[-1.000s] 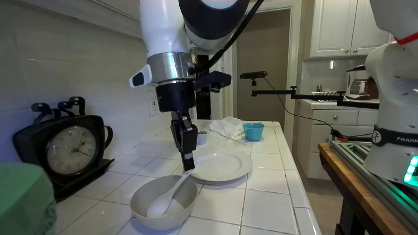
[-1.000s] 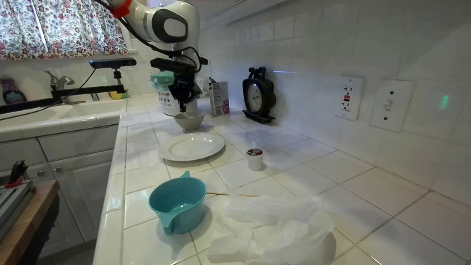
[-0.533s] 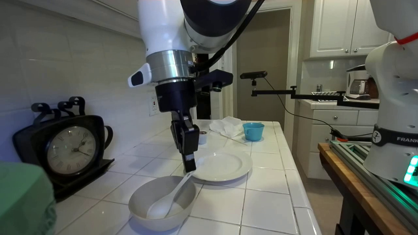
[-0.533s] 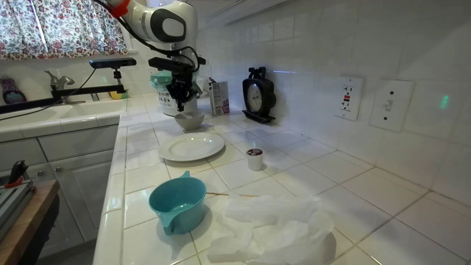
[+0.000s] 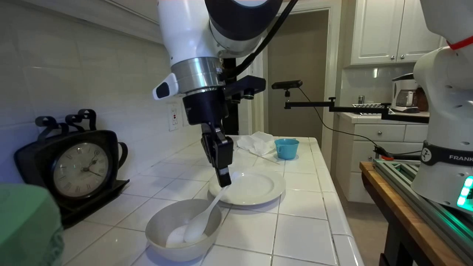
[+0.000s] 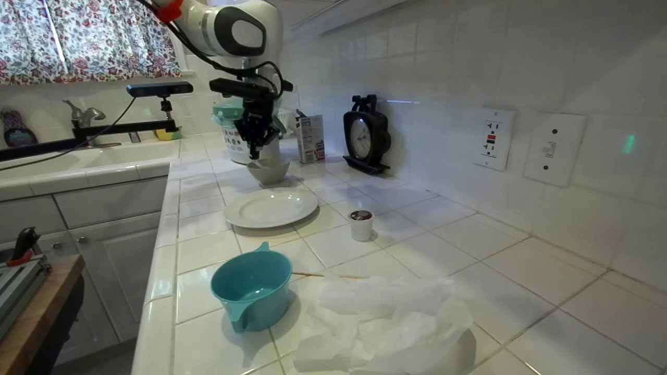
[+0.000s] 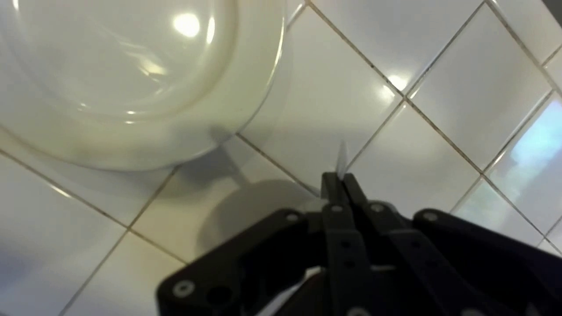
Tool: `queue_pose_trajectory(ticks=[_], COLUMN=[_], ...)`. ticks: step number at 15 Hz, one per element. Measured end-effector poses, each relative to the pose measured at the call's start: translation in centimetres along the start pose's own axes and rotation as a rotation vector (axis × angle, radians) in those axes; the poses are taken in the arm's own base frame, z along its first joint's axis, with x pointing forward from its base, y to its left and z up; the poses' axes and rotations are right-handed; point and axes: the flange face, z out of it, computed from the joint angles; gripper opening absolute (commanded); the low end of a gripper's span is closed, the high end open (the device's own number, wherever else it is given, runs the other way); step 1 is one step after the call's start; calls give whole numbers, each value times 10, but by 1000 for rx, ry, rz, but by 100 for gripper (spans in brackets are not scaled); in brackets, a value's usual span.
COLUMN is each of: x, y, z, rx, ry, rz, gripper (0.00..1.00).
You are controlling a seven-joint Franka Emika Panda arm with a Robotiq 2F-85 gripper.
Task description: Use the white spoon to stir the contents in the grey bowl.
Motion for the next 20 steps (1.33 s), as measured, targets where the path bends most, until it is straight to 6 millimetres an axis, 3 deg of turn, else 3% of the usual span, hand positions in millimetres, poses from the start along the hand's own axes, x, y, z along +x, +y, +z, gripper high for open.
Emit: queue_pose_trajectory(ticks=[7, 20], x=[1, 19], y=[8, -26], z=[-2, 5], rx=[-65, -83], ry=[-8, 15], rz=[-21, -97], gripper=[1, 1])
